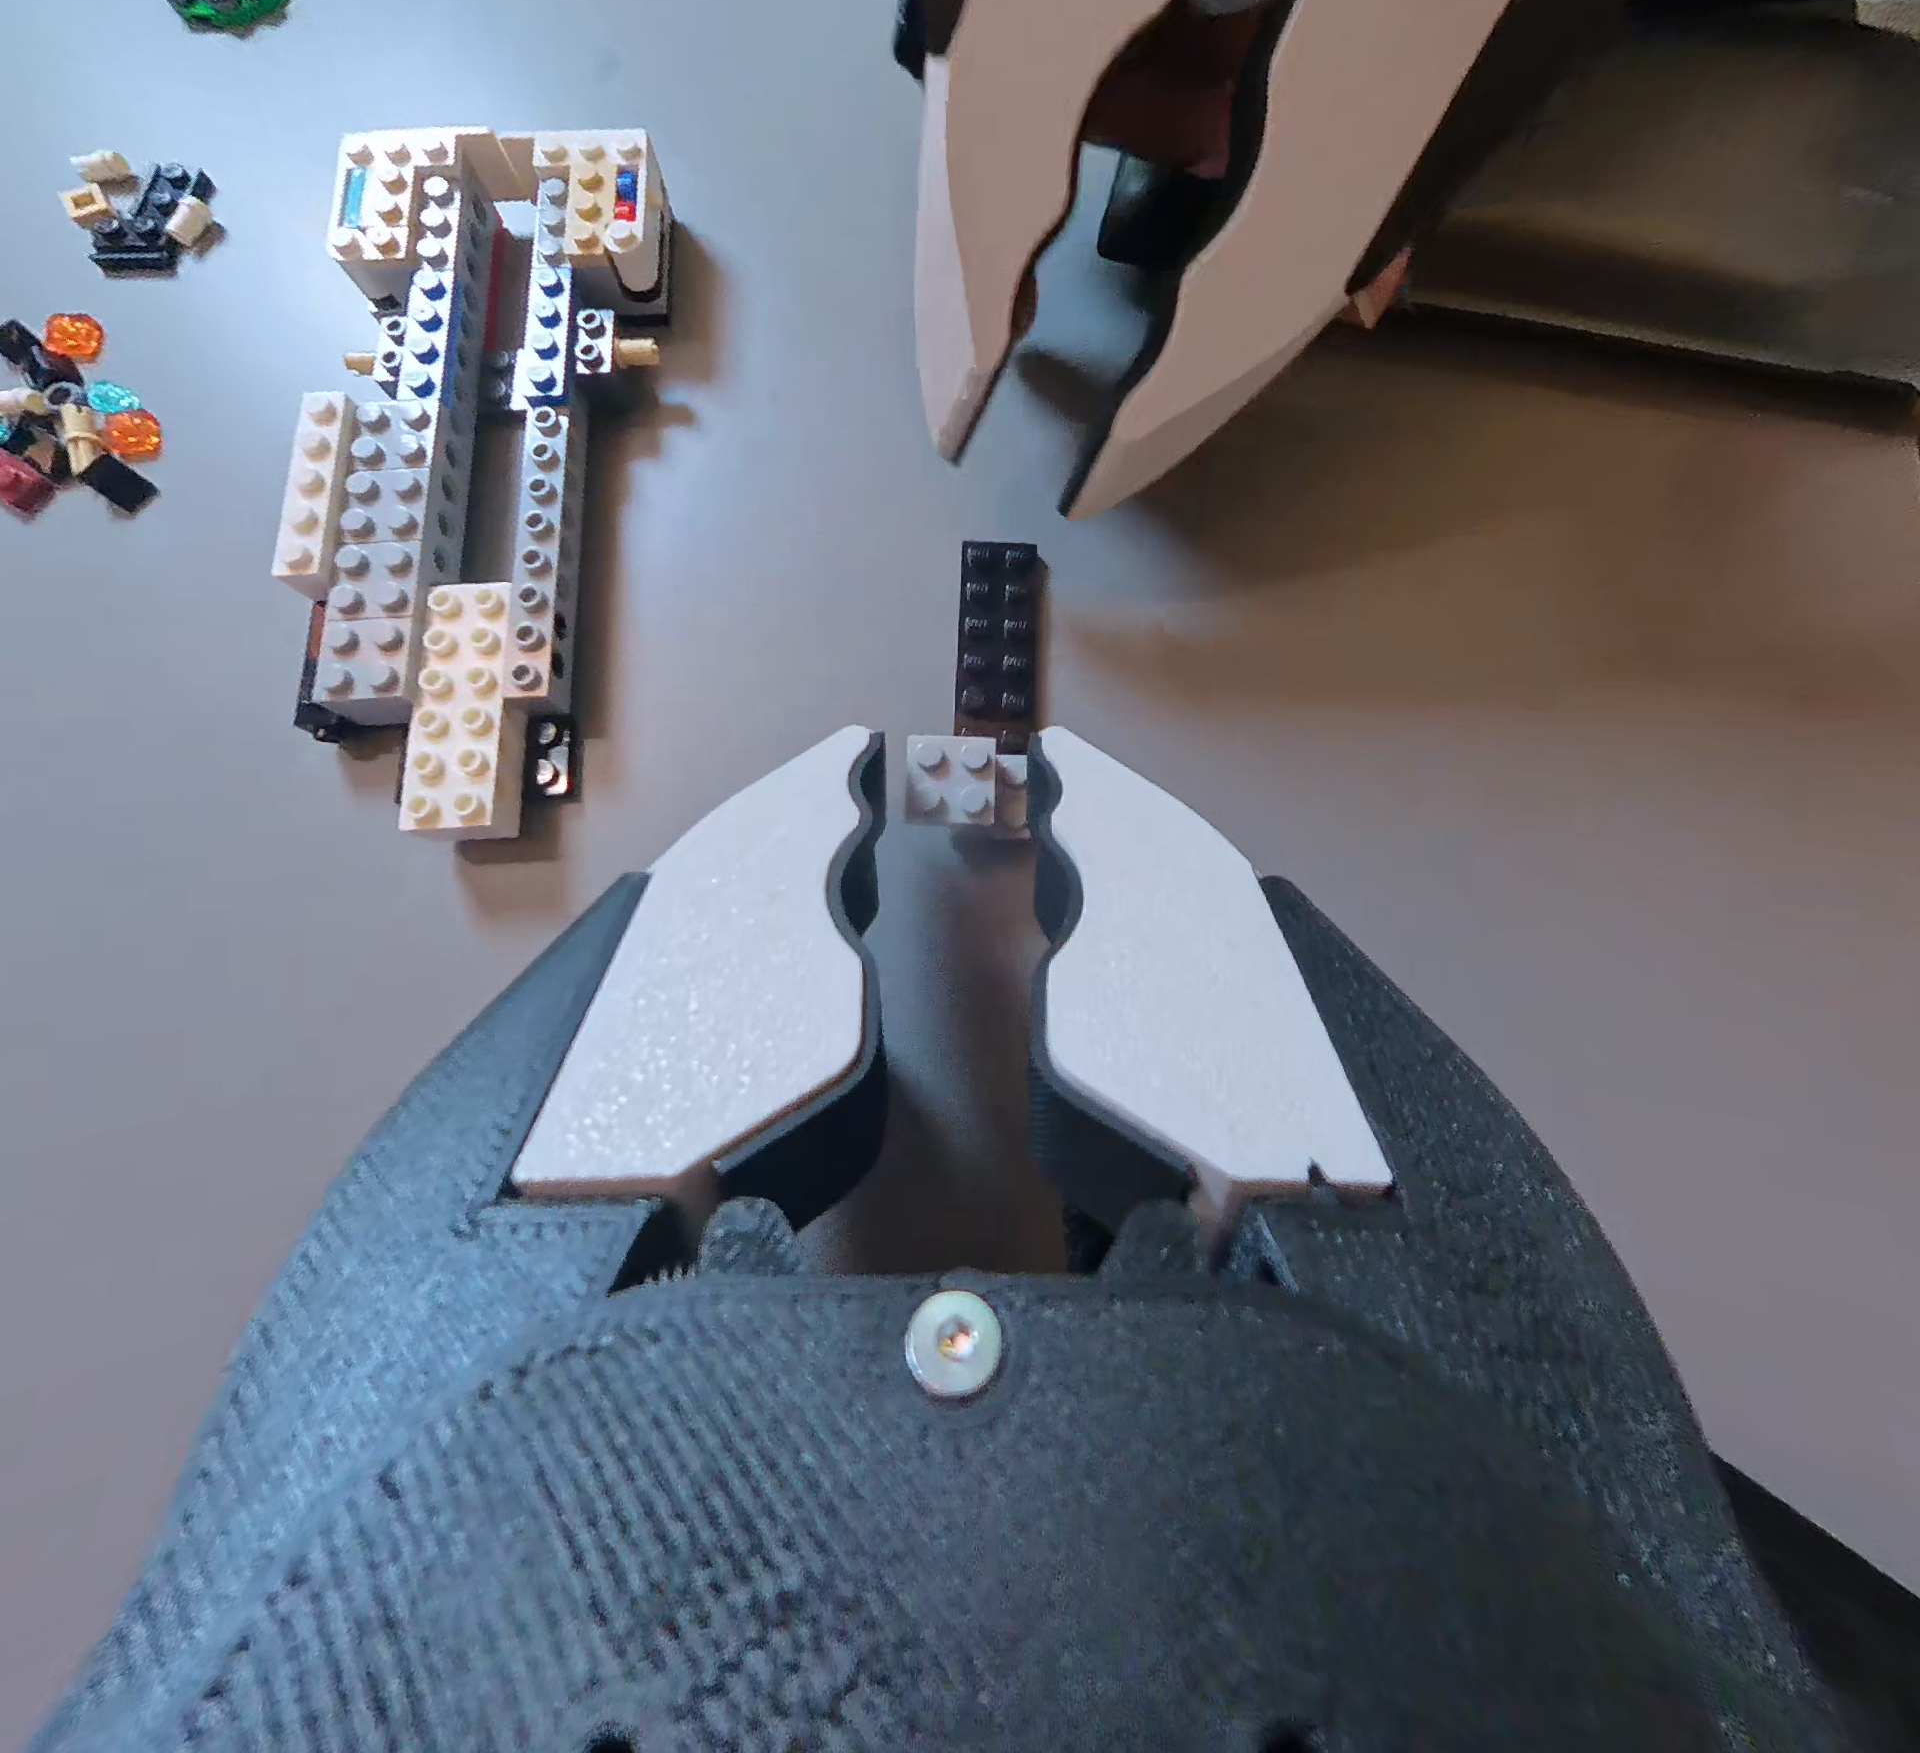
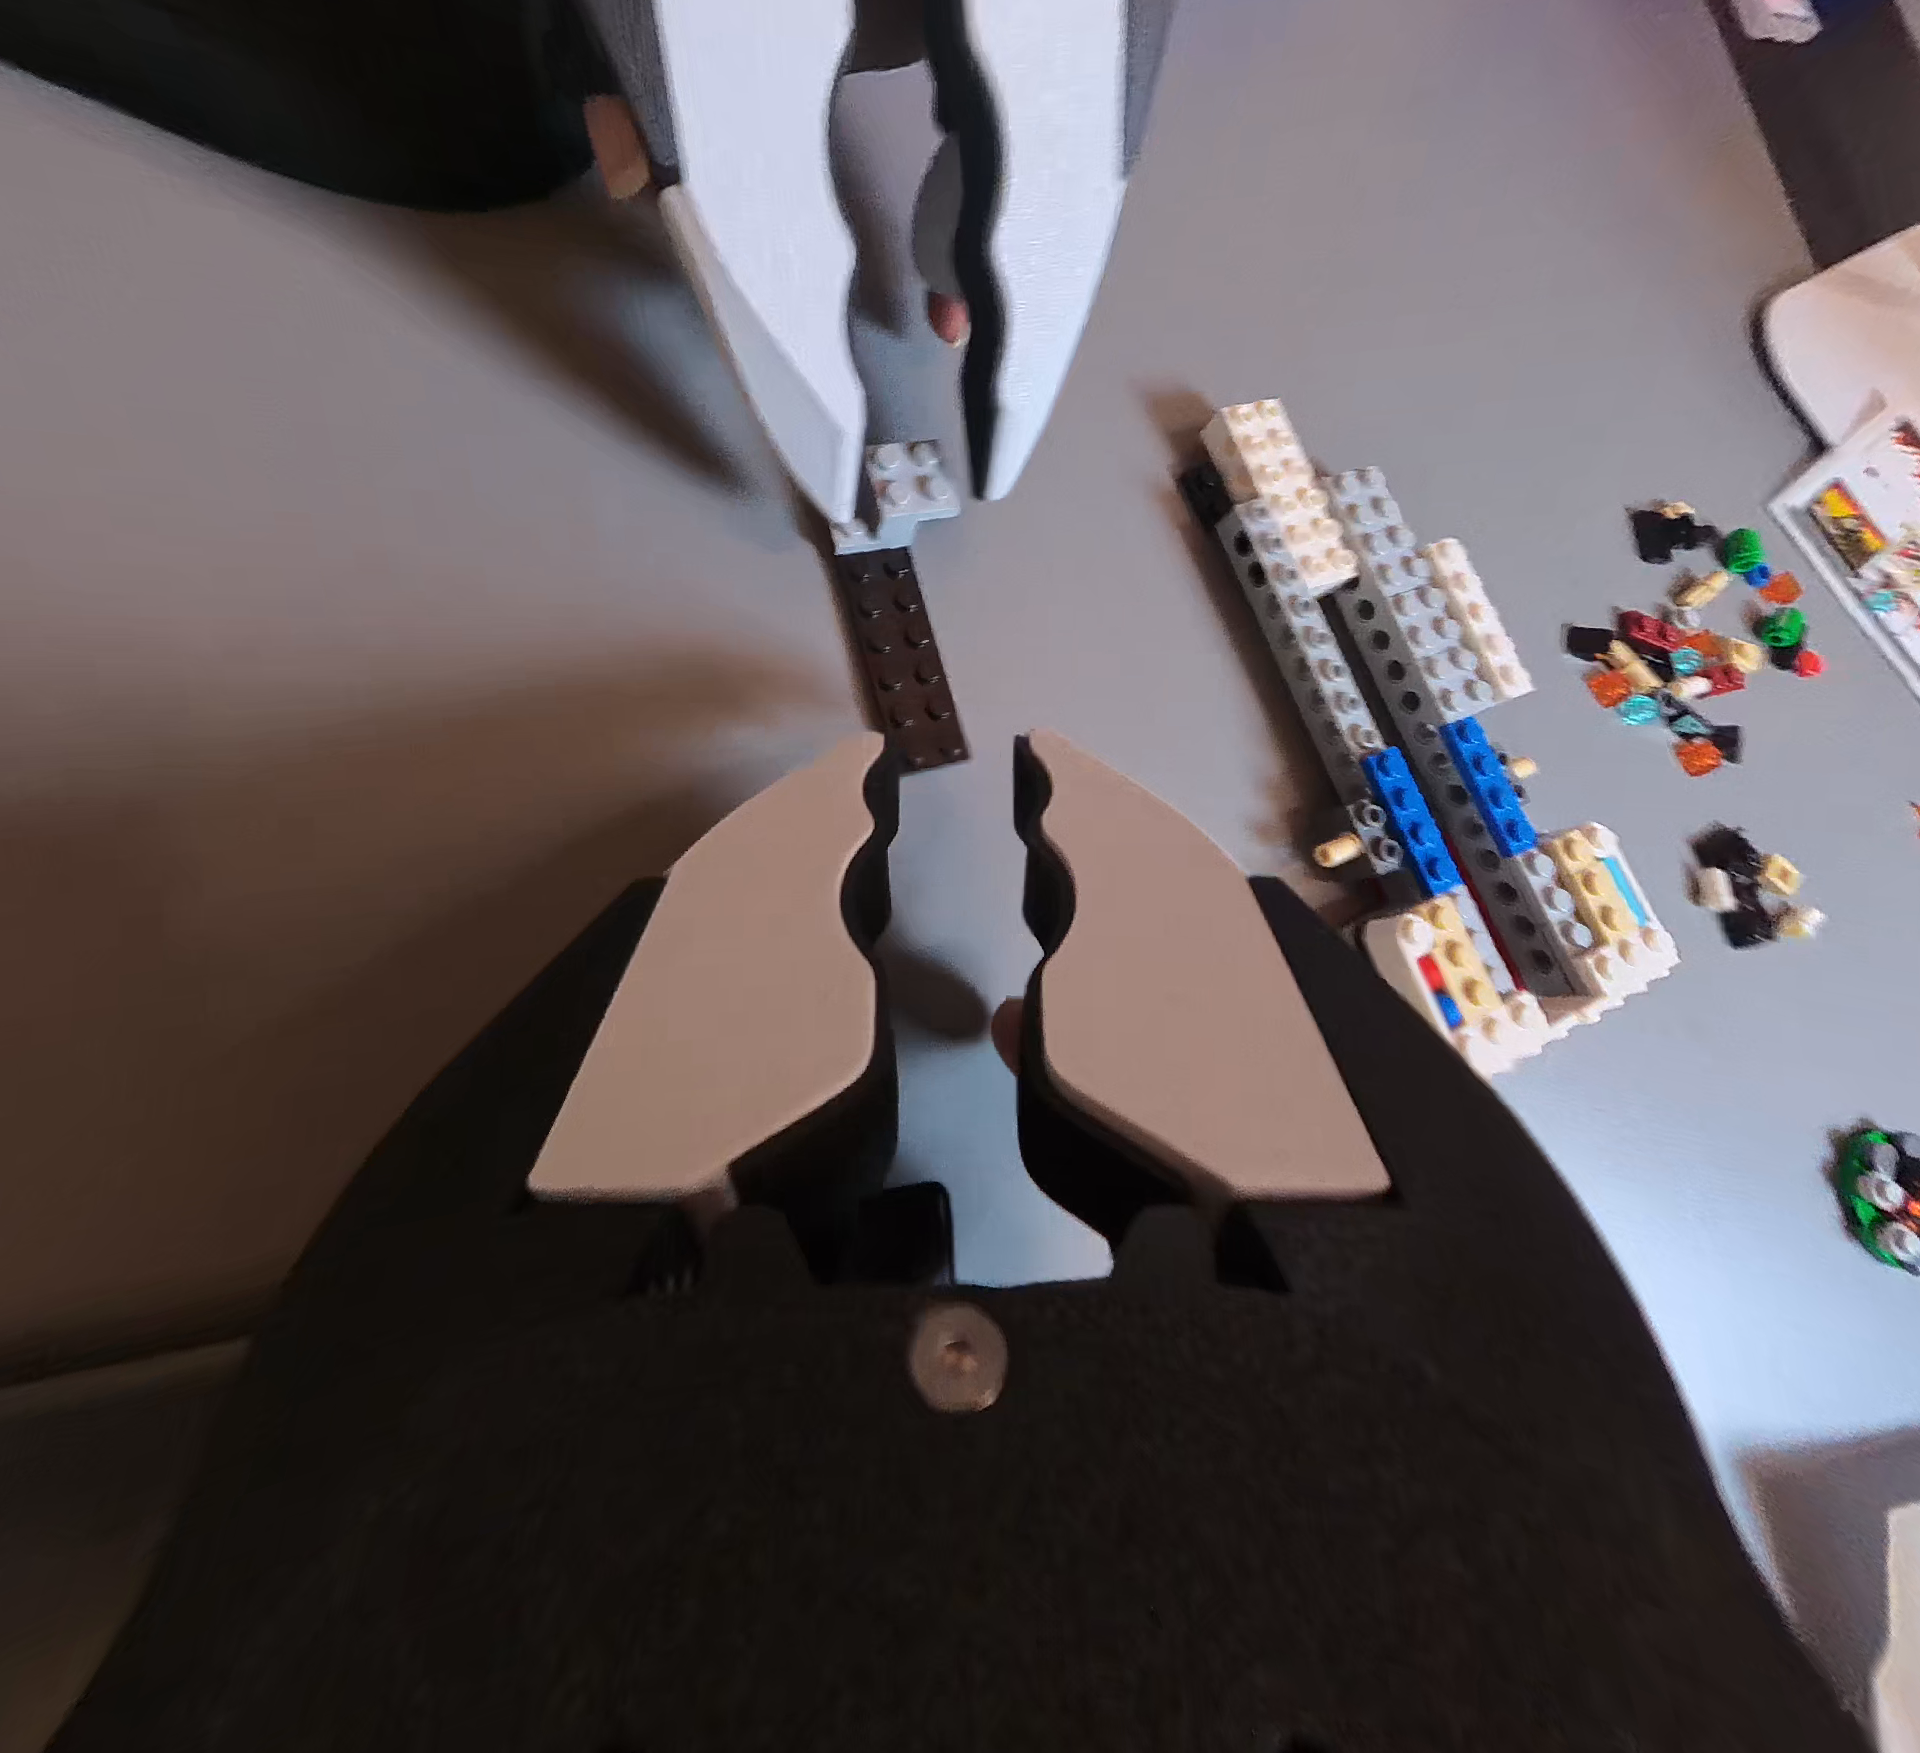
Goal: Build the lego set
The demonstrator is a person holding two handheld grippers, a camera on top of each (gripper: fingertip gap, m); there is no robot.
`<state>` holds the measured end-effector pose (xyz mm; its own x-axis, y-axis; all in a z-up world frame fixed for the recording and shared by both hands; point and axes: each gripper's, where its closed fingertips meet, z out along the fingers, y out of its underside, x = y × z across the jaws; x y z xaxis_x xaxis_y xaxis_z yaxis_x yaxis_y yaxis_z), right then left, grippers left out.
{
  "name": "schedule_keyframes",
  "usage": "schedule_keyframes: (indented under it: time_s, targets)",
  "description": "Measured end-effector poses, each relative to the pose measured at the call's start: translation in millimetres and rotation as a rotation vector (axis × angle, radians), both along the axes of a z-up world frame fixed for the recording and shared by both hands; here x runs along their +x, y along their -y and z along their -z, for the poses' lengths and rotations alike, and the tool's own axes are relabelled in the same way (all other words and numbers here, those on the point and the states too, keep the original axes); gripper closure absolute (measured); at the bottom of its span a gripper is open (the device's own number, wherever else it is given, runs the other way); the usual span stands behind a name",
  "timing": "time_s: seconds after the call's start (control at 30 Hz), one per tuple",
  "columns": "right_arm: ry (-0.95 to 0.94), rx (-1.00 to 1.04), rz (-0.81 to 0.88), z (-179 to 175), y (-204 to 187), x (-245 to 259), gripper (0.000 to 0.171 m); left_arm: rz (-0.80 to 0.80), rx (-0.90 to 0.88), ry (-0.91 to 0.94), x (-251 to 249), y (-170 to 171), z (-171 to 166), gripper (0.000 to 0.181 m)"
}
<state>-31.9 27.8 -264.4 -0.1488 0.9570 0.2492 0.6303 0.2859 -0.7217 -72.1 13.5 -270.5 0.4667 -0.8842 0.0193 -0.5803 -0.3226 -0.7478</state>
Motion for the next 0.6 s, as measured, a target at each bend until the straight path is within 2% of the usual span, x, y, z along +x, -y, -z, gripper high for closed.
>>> schedule_keyframes:
  time_s: [0.03, 0.1, 0.27, 0.37, 0.5, 0.6]
  targets:
    - [-0.032, 0.003, 0.029, -4.5, -5.4, -1.0, 0.150, 0.000, -0.002, -0.013, -0.7, -0.1, 2.3, 0.156]
    - [-0.114, -0.016, 0.105, -16.5, -18.4, -2.8, 0.149, -0.001, -0.012, -0.016, 0.4, -0.1, 4.4, 0.164]
    - [-0.335, -0.085, 0.289, -46.8, -54.3, 1.3, 0.147, -0.015, 0.013, -0.023, 0.8, -5.5, 4.4, 0.164]
    - [-0.420, -0.110, 0.353, -58.5, -66.7, 6.7, 0.147, -0.018, 0.016, -0.003, 0.5, -8.4, 3.1, 0.153]
    - [-0.511, -0.121, 0.412, -71.6, -75.7, 15.1, 0.147, -0.040, 0.064, 0.118, 0.9, -14.5, -18.7, 0.147]
    - [-0.567, -0.132, 0.444, -80.5, -80.8, 20.8, 0.147, -0.110, 0.182, 0.212, -10.4, -28.3, -40.5, 0.148]
